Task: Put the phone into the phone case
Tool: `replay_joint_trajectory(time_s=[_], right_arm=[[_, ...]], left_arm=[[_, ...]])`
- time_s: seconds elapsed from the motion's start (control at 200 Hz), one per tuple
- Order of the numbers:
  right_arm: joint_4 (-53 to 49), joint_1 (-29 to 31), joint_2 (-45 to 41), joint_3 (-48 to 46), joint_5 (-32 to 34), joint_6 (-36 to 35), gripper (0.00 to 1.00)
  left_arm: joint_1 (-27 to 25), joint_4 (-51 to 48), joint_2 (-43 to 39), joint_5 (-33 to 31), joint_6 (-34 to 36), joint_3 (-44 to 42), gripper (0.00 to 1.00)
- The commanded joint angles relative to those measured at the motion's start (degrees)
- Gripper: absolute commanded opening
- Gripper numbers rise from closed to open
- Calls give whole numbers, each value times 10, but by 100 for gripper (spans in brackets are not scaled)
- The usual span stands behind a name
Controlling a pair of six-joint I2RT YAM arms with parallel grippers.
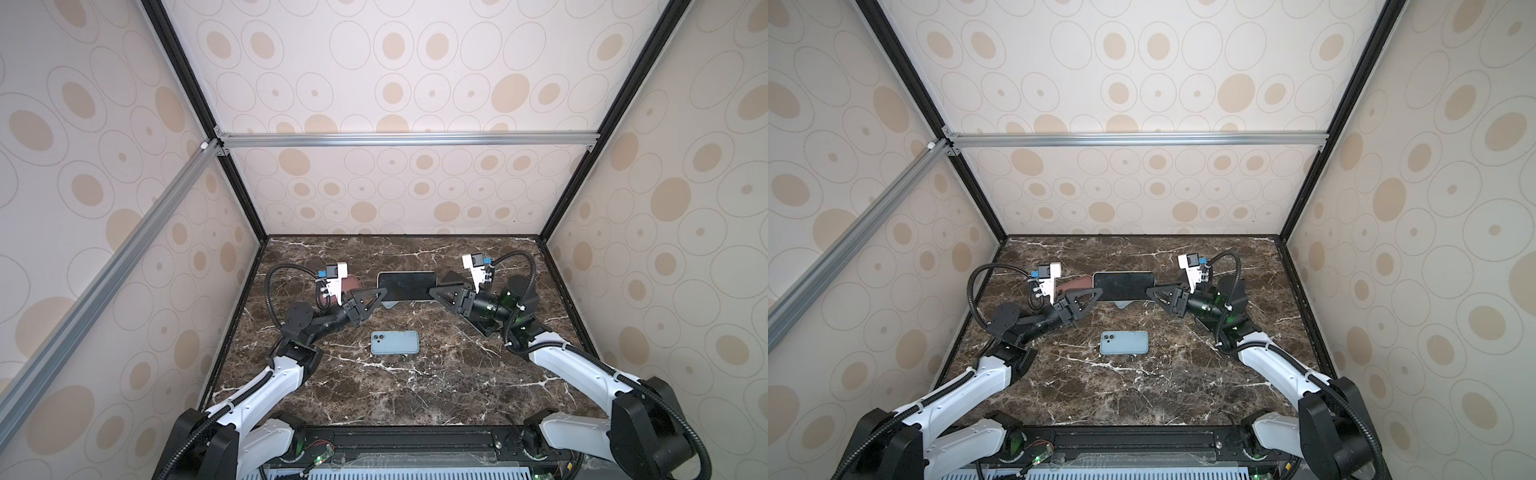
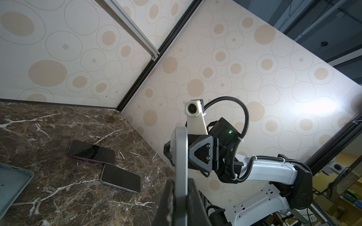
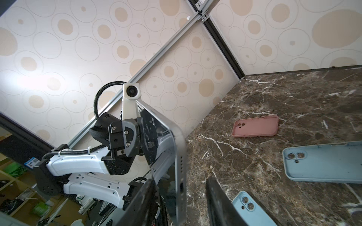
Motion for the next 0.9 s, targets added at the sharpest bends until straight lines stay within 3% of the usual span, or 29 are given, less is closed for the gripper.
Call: replay_joint_trajectory(time_s=[0.0, 0.365, 0.59, 0.895], right_arm=[[78, -3, 6, 5, -33, 47, 44], [158, -3, 32, 10, -62, 116, 34], [160, -3, 29, 10, -63, 118, 27], [108, -3, 11, 7, -48, 96, 9]], left_arm=[[5, 105, 1, 11, -36, 1, 0], [7, 144, 22, 18, -63, -1, 0], [8, 129, 21, 16, -62, -4, 0], [9, 94, 14, 11, -51, -10, 0]])
